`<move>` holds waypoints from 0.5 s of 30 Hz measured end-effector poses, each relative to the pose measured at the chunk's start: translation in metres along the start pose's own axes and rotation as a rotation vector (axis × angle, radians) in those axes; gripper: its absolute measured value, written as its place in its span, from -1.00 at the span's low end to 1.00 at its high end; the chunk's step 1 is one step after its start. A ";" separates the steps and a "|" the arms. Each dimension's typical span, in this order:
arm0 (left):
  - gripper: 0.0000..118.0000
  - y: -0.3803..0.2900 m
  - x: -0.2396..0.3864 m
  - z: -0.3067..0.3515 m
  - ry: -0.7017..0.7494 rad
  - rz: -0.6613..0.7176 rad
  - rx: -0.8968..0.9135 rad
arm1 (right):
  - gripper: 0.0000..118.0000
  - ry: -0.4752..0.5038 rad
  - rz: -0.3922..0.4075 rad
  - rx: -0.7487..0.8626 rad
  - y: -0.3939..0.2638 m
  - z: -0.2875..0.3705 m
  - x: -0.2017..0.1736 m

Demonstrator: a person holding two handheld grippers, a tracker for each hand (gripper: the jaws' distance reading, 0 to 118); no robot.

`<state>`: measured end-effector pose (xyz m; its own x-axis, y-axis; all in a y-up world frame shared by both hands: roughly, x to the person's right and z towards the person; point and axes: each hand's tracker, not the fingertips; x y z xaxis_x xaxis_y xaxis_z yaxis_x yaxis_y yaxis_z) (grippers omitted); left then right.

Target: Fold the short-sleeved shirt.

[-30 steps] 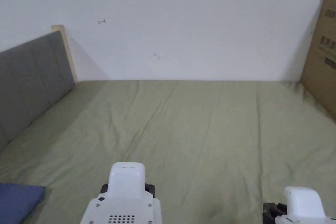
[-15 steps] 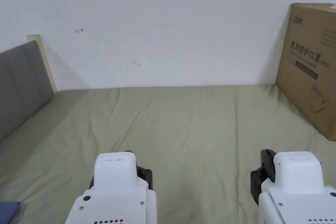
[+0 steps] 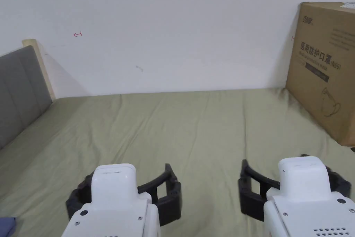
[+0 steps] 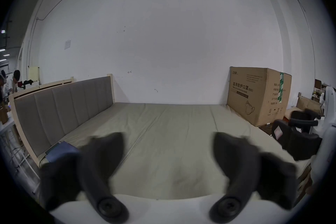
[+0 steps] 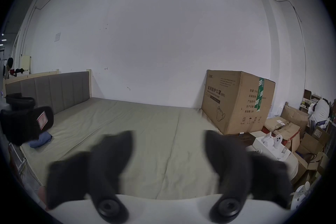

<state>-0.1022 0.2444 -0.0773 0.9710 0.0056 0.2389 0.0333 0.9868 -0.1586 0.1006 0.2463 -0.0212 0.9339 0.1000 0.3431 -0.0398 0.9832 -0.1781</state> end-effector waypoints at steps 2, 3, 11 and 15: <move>0.97 0.000 0.001 0.005 0.026 -0.006 0.026 | 1.00 -0.011 -0.013 0.019 0.001 0.005 -0.002; 0.97 0.001 0.000 0.007 0.029 -0.012 0.036 | 1.00 -0.013 -0.027 0.045 0.002 0.008 -0.002; 0.96 0.006 -0.002 0.002 0.055 0.002 0.010 | 1.00 -0.022 -0.025 0.033 -0.001 0.003 0.007; 0.97 0.004 0.002 0.000 0.108 -0.056 0.003 | 1.00 -0.031 -0.004 0.022 -0.006 0.000 0.008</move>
<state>-0.1004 0.2480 -0.0771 0.9875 -0.0670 0.1426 0.0878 0.9856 -0.1445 0.1083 0.2409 -0.0176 0.9229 0.1003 0.3718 -0.0442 0.9867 -0.1564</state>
